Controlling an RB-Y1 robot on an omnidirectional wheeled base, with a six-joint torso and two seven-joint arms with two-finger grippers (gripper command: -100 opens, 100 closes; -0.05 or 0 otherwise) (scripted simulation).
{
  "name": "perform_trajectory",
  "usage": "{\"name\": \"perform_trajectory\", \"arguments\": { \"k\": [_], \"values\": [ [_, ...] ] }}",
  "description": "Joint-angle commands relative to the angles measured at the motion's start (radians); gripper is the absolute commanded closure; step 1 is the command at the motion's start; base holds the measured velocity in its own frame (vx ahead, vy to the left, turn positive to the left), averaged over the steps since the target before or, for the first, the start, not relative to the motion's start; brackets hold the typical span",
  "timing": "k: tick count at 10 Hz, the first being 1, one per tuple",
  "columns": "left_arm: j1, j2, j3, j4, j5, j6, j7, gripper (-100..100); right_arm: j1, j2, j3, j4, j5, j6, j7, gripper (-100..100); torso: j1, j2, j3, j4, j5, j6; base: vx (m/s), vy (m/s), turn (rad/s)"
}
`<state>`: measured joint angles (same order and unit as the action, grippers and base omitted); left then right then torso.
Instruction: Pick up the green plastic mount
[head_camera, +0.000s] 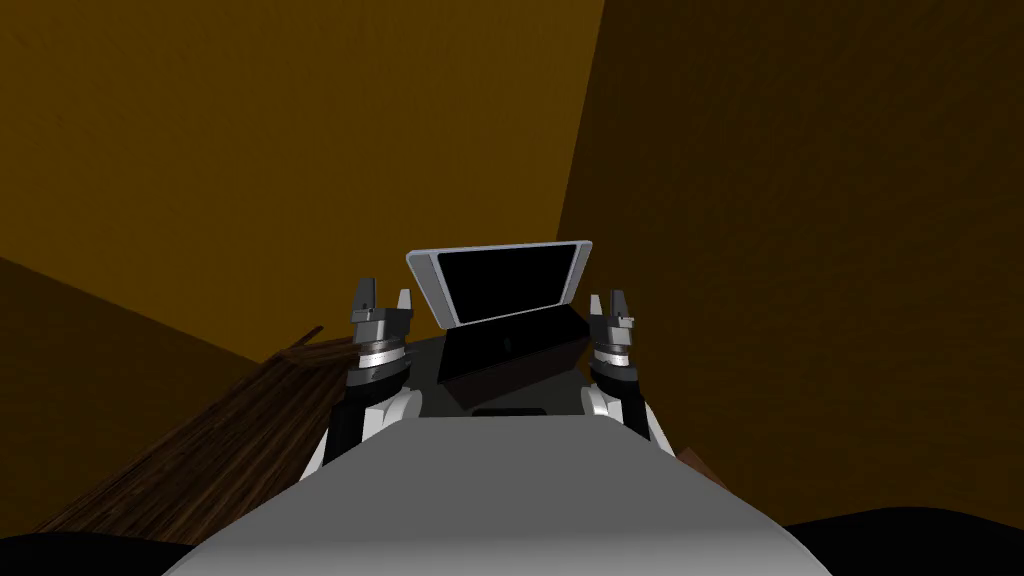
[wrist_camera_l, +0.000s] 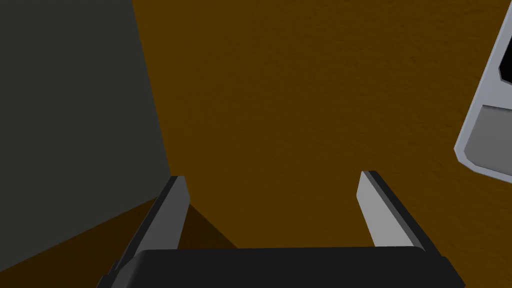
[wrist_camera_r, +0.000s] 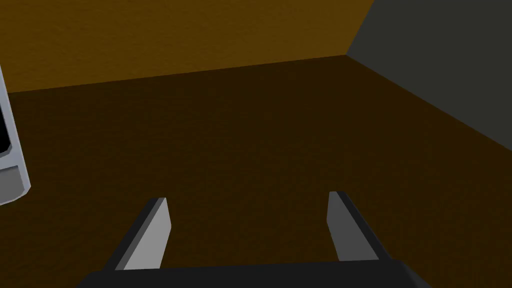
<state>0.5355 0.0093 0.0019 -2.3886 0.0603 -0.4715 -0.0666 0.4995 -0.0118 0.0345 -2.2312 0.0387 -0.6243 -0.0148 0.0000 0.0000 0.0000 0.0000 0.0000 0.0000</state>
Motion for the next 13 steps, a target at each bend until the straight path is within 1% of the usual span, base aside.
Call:
{"name": "perform_trajectory", "arguments": {
  "k": [1,4,7,8,9,10,11,12,13],
  "values": [
    [0.0,0.0,0.0,0.0,0.0,0.0,0.0,0,0.005,-0.035,0.021,0.02,0.006,0.006,0.008,-100,0.0,0.0,0.0,0.0,0.0,0.0,-0.024,-0.035,0.121],
    [0.0,0.0,0.0,0.0,0.0,0.0,0.0,0,0.017,-0.083,0.064,0.073,0.02,0.02,0.026,-100,-0.005,0.003,0.002,0.001,-0.001,0.0,-0.045,-0.074,0.19],
    [0.0,0.0,0.0,0.0,0.0,0.0,0.0,0,0.035,-0.131,0.117,0.151,0.041,0.042,0.05,-100,-0.005,0.004,0.002,0.001,-0.001,0.0,-0.058,-0.061,0.262],
    [0.0,0.0,0.0,0.0,0.0,0.0,0.0,0,0.042,-0.148,0.135,0.188,0.049,0.051,0.059,-100,-0.003,0.004,0.002,0.001,-0.001,0.0,-0.062,-0.039,0.295],
    [0.0,0.0,0.0,0.0,0.0,0.0,0.0,0,0.042,-0.148,0.135,0.194,0.049,0.051,0.059,-100,-0.004,0.004,0.002,0.001,-0.001,0.0,-0.039,-0.04,0.096],
    [0.0,0.0,0.0,0.0,0.0,0.0,0.0,0,0.05,-0.165,0.154,0.226,0.059,0.06,0.069,-100,-0.003,0.002,0.001,0.001,-0.001,0.0,-0.039,-0.024,0.223],
    [0.0,0.0,0.0,0.0,0.0,0.0,0.0,0,0.05,-0.165,0.154,0.232,0.059,0.06,0.069,-100,-0.003,0.002,0.001,0.0,-0.001,0.0,-0.029,-0.014,0.104],
    [0.0,0.0,0.0,0.0,0.0,0.0,0.0,0,0.058,-0.183,0.171,0.273,0.068,0.07,0.079,-100,-0.002,0.001,0.001,0.0,0.0,0.0,-0.031,-0.005,0.218],
    [0.0,0.0,0.0,0.0,0.0,0.0,0.0,0,0.066,-0.202,0.188,0.302,0.078,0.081,0.089,-100,-0.001,0.001,0.001,0.0,0.0,0.0,-0.052,0.004,0.43]
  ]
}}
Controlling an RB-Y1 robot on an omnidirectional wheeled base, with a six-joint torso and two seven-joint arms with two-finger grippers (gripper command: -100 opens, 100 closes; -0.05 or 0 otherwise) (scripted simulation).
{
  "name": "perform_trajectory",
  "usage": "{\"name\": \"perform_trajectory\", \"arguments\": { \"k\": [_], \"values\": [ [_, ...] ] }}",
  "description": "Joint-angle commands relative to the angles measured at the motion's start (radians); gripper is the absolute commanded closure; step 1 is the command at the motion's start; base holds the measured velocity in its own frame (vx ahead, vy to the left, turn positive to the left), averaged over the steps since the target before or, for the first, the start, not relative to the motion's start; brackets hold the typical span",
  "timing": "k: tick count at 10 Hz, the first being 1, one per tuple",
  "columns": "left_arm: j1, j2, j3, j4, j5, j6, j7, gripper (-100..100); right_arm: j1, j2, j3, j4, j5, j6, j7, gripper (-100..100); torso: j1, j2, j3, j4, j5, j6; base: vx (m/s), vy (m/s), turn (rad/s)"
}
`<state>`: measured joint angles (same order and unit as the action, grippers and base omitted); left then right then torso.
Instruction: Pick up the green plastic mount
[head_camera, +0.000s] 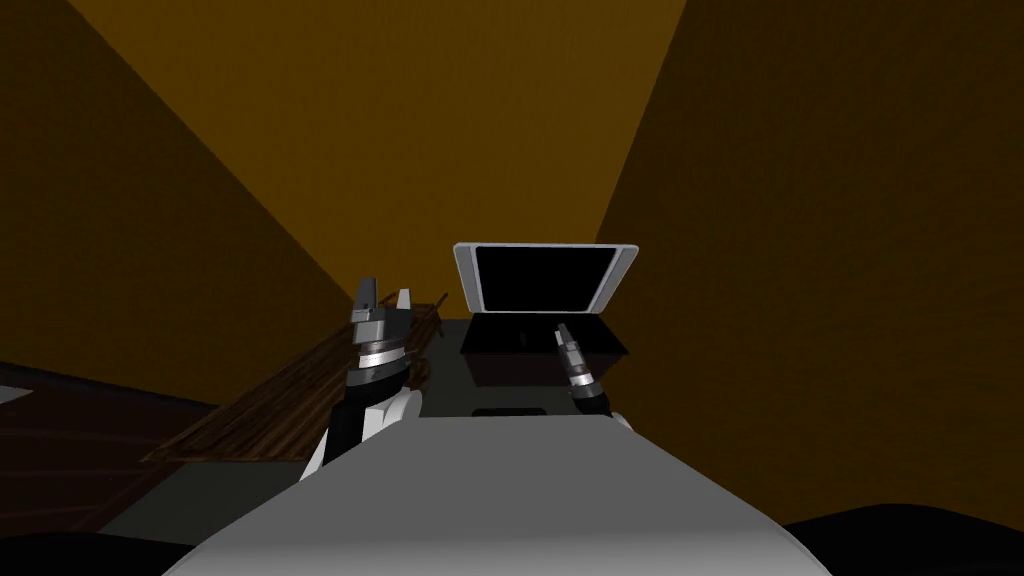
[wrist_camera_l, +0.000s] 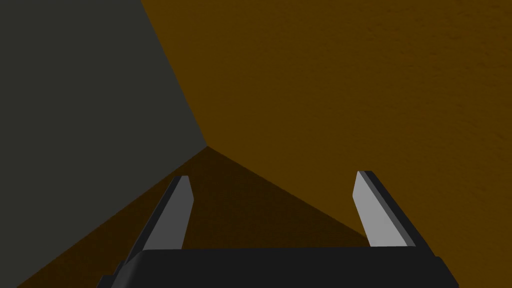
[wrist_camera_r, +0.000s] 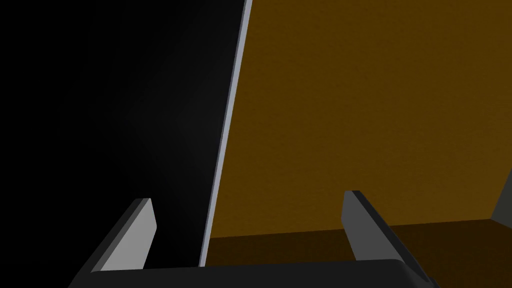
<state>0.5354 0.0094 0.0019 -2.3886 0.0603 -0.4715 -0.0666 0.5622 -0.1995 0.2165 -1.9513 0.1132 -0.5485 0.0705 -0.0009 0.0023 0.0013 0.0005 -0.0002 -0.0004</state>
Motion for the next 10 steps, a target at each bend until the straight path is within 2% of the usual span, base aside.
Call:
{"name": "perform_trajectory", "arguments": {
  "k": [1,2,5,7,10],
  "values": [
    [0.0,0.0,0.0,0.0,0.0,0.0,0.0,0,0.003,-0.015,0.006,0.039,0.004,0.005,0.004,-100,0.0,0.0,0.0,0.0,0.0,0.0,-0.04,-0.001,0.127],
    [0.0,0.0,0.0,0.0,0.0,0.0,0.0,0,0.011,-0.035,0.022,0.07,0.014,0.016,0.014,-100,0.0,0.0,0.0,0.0,0.0,0.001,-0.04,0.018,0.273],
    [0.0,0.0,0.0,0.0,0.0,0.0,0.0,0,0.019,-0.057,0.038,0.137,0.025,0.027,0.024,-100,0.001,-0.001,-0.001,0.0,0.0,0.0,-0.024,0.018,0.171],
    [0.0,0.0,0.0,0.0,0.0,0.0,0.0,0,0.035,-0.103,0.066,0.216,0.047,0.051,0.045,-100,0.001,-0.002,-0.001,0.0,0.0,0.0,-0.022,0.039,0.366],
    [0.0,0.0,0.0,0.0,0.0,0.0,0.0,0,0.043,-0.127,0.079,0.291,0.059,0.063,0.056,-100,0.003,-0.002,-0.001,0.0,0.001,0.001,-0.011,0.043,0.184]
  ]
}}
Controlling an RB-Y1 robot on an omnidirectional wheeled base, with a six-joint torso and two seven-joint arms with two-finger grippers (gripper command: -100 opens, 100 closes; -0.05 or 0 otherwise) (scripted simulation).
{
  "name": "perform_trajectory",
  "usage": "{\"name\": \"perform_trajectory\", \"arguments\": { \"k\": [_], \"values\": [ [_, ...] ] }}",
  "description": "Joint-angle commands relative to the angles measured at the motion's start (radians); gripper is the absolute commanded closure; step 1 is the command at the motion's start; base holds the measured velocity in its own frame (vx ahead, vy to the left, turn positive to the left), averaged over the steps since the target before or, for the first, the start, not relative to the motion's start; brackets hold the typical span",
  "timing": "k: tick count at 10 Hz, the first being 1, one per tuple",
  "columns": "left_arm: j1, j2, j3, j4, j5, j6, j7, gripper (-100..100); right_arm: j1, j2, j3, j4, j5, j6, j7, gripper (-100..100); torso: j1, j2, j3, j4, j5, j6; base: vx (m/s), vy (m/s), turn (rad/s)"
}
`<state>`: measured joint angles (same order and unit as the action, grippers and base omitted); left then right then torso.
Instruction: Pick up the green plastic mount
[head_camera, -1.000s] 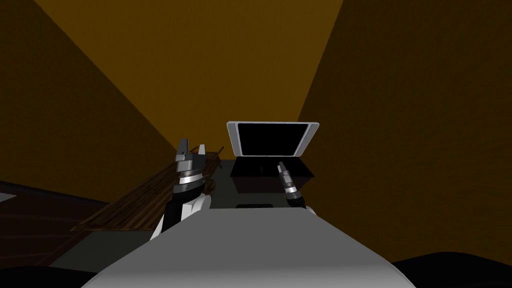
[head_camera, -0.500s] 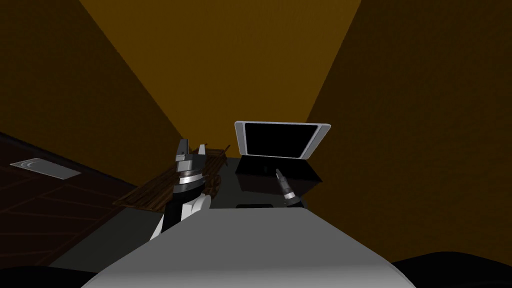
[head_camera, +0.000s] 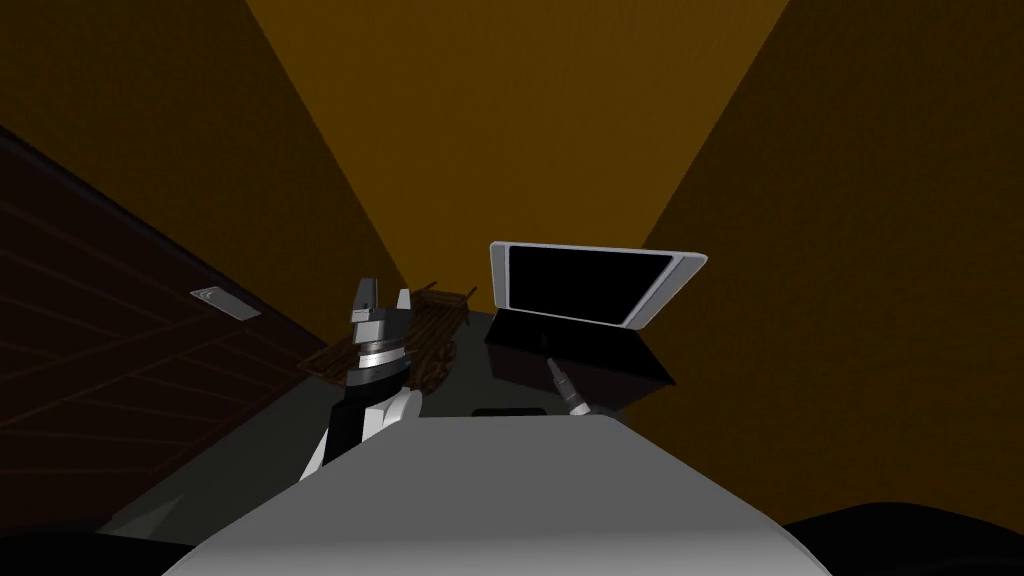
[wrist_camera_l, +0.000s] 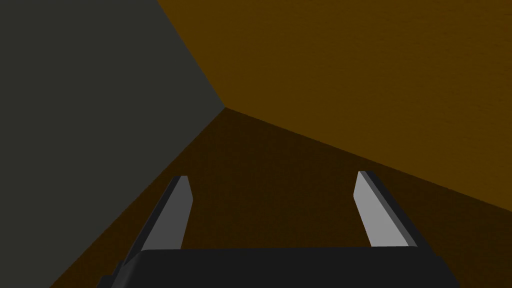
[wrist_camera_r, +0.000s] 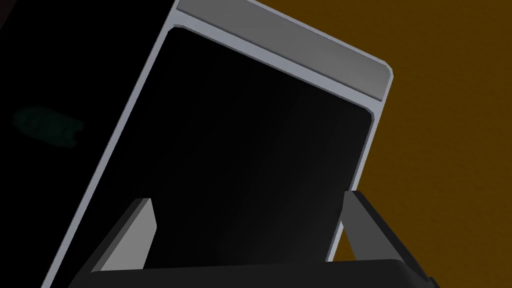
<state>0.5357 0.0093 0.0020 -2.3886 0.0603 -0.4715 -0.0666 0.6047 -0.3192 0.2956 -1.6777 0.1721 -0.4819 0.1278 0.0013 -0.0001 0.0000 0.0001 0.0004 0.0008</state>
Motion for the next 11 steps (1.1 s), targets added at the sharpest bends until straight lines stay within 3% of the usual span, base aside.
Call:
{"name": "perform_trajectory", "arguments": {
  "k": [1,3,6,7,11],
  "values": [
    [0.0,0.0,0.0,0.0,0.0,0.0,0.0,0,0.008,-0.033,0.011,0.05,0.012,0.009,0.01,-100,0.0,0.0,0.0,0.0,0.0,0.0,0.0,0.05,0.355],
    [0.0,0.0,0.0,0.0,0.0,0.0,0.0,0,0.008,-0.033,0.011,0.08,0.012,0.009,0.01,-100,-0.001,-0.001,0.0,0.0,0.0,0.0,0.005,0.021,0.069],
    [0.0,0.0,0.0,0.0,0.0,0.0,0.0,0,0.021,-0.085,0.032,0.184,0.035,0.034,0.032,-100,-0.001,-0.001,-0.001,0.0,0.0,0.0,0.013,0.043,0.288],
    [0.0,0.0,0.0,0.0,0.0,0.0,0.0,0,0.021,-0.085,0.032,0.194,0.035,0.034,0.032,-100,0.0,-0.001,-0.001,0.0,0.0,-0.001,0.024,0.038,0.144],
    [0.0,0.0,0.0,0.0,0.0,0.0,0.0,0,0.038,-0.167,0.056,0.36,0.07,0.071,0.064,-100,0.001,-0.003,-0.002,-0.001,0.0,0.0,0.048,0.063,0.327]
  ]
}}
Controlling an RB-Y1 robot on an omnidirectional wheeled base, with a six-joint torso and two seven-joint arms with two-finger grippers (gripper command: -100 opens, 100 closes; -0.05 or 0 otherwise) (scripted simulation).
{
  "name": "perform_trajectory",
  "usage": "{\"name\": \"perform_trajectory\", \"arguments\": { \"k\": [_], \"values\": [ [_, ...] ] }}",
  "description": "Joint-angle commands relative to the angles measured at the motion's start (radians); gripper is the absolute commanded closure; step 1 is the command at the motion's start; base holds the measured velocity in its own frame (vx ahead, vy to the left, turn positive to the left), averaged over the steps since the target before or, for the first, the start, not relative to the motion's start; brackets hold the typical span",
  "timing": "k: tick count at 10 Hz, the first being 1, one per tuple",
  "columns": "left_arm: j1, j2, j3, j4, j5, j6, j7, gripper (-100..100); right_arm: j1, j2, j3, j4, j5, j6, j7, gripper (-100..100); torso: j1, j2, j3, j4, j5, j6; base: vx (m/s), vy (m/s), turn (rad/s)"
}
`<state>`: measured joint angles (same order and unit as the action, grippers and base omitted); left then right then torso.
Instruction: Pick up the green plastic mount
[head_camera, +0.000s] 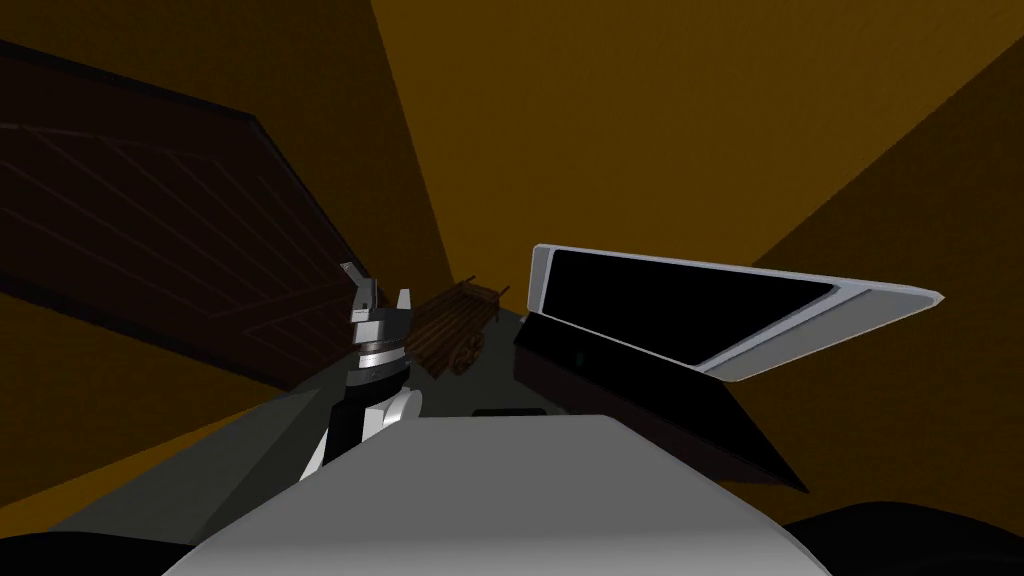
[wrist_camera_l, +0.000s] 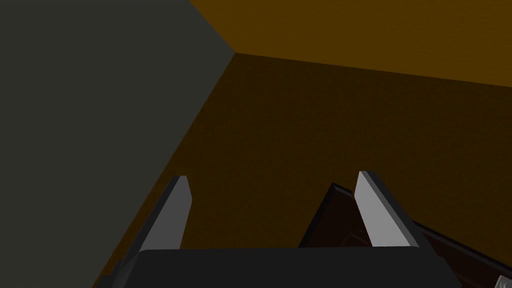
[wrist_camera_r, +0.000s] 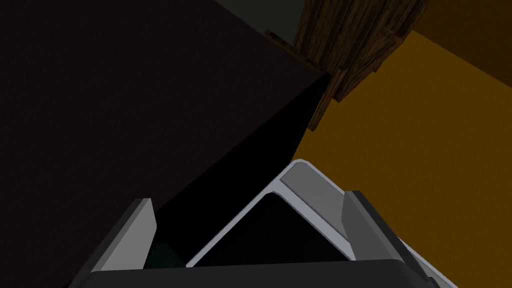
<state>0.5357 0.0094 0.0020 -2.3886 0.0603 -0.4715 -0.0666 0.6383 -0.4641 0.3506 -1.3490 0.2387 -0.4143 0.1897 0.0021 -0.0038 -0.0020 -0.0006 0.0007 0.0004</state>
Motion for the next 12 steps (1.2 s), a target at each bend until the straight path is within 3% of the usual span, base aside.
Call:
{"name": "perform_trajectory", "arguments": {
  "k": [1,4,5,10,11,12],
  "values": [
    [0.0,0.0,0.0,0.0,0.0,0.0,0.0,0,0.004,-0.022,0.001,0.037,0.003,0.003,0.002,-100,0.0,0.0,0.0,0.0,0.0,0.0,0.045,0.034,0.158],
    [0.0,0.0,0.0,0.0,0.0,0.0,0.0,0,0.012,-0.078,0.011,0.141,0.025,0.026,0.022,-100,-0.001,0.0,0.0,0.0,0.0,0.001,0.057,0.051,0.276],
    [0.0,0.0,0.0,0.0,0.0,0.0,0.0,0,0.012,-0.078,0.011,0.147,0.025,0.026,0.022,-100,0.0,0.0,0.0,0.0,0.0,0.0,0.056,0.036,0.148],
    [0.0,0.0,0.0,0.0,0.0,0.0,0.0,0,0.02,-0.159,0.018,0.277,0.054,0.057,0.051,-100,-0.001,-0.001,-0.001,0.0,0.0,0.001,0.077,0.037,0.247],
    [0.0,0.0,0.0,0.0,0.0,0.0,0.0,0,0.022,-0.185,0.019,0.33,0.063,0.067,0.059,-100,0.0,-0.002,-0.001,0.0,0.0,0.0,0.129,0.051,0.439],
    [0.0,0.0,0.0,0.0,0.0,0.0,0.0,0,0.022,-0.185,0.019,0.351,0.063,0.067,0.059,-100,0.0,-0.004,-0.002,-0.001,0.0,0.0,0.108,0.025,0.144]
  ]
}}
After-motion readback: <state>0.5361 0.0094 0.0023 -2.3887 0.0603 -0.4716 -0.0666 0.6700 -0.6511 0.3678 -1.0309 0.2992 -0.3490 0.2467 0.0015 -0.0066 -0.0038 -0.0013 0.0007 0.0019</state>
